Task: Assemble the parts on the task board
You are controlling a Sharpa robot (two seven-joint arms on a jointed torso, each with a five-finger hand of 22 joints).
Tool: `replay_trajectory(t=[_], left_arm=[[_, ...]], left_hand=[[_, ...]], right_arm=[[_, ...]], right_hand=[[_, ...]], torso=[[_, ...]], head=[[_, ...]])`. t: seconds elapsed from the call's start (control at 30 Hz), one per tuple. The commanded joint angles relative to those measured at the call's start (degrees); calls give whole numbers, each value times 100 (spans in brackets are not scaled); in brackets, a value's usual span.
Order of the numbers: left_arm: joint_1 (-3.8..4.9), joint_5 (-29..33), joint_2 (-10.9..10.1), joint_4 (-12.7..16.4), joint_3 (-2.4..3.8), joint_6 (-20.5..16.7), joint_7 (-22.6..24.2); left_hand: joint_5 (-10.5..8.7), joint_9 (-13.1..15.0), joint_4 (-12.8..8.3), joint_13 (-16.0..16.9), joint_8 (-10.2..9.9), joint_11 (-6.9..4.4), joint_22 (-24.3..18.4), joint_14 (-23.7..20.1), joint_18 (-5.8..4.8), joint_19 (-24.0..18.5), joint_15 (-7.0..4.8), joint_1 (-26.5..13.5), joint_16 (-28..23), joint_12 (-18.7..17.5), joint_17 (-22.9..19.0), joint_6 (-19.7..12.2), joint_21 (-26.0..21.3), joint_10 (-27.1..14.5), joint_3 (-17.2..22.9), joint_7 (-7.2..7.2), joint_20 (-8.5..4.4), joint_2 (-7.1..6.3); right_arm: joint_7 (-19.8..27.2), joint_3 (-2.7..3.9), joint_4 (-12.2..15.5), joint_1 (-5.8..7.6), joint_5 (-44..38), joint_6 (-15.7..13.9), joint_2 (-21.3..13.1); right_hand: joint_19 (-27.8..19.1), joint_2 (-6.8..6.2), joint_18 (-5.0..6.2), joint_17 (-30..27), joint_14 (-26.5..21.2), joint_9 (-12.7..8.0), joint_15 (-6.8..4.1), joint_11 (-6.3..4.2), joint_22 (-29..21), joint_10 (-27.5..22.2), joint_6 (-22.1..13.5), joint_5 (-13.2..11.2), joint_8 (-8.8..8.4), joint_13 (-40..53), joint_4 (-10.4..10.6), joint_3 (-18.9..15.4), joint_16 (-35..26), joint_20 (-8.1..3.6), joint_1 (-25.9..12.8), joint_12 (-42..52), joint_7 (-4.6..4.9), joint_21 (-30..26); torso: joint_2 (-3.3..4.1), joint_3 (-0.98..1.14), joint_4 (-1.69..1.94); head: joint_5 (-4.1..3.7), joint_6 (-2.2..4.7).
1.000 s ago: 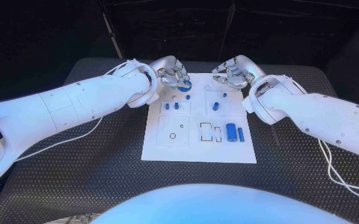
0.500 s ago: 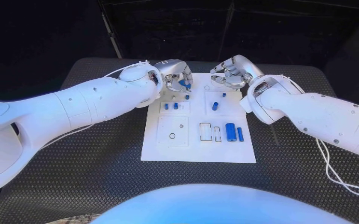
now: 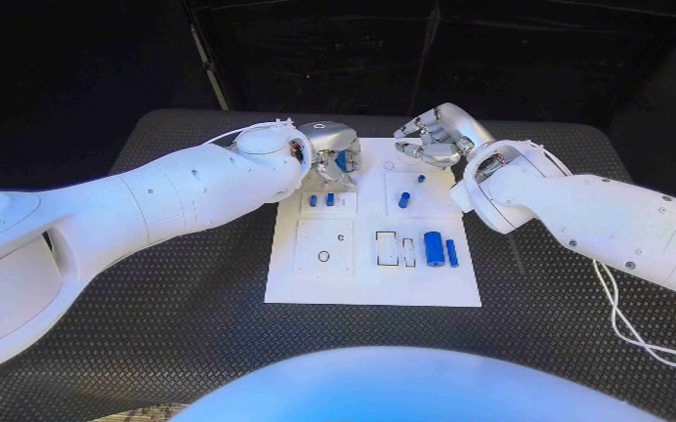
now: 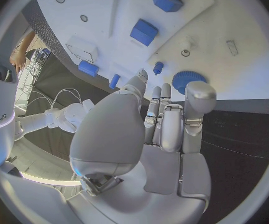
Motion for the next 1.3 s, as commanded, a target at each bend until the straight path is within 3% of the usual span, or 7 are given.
replay_trajectory(t=[0.03, 0.73, 1.3], left_arm=[[-10, -151, 38, -50, 3, 256, -8], [-85, -156, 268, -411, -1, 310, 31], [-93, -156, 382, -596, 0, 449, 86]], left_hand=[[-18, -8, -16, -10, -36, -1, 37, 211, -120, 50, -28, 75, 45, -33, 13, 51, 58, 64, -18, -4, -13, 21], [-4, -17, -111, -116, -136, -27, 336, 233, -161, 45, -51, 413, 171, -265, 47, 246, 466, 305, 338, -43, -25, 246], [-8, -24, -99, -156, -182, -26, 411, 228, -170, 40, -48, 402, 182, -361, 26, 273, 565, 352, 443, -46, -26, 248]], right_arm=[[58, 5, 11, 10, 7, -12, 6], [53, 5, 13, 11, 7, 1, 27], [48, 6, 12, 11, 7, 29, 42]], right_hand=[[-53, 20, 56, 891, 456, -2, -1, -6, -5, -24, -34, 19, 8, -6, -1, -17, -40, 5, 59, -5, -13, -33], [-53, 20, 56, 891, 456, -2, -1, -6, -5, -24, -34, 19, 8, -6, -1, -17, -40, 5, 59, -5, -13, -33], [-53, 25, 56, 895, 457, -2, -1, -6, -5, -18, -37, 23, 10, 4, -4, -16, -38, 5, 72, 2, -13, -33]], torso=[[-2, 2, 0], [0, 4, -1], [-5, 5, 3]], head=[[1, -1], [-16, -1], [-25, -1]])
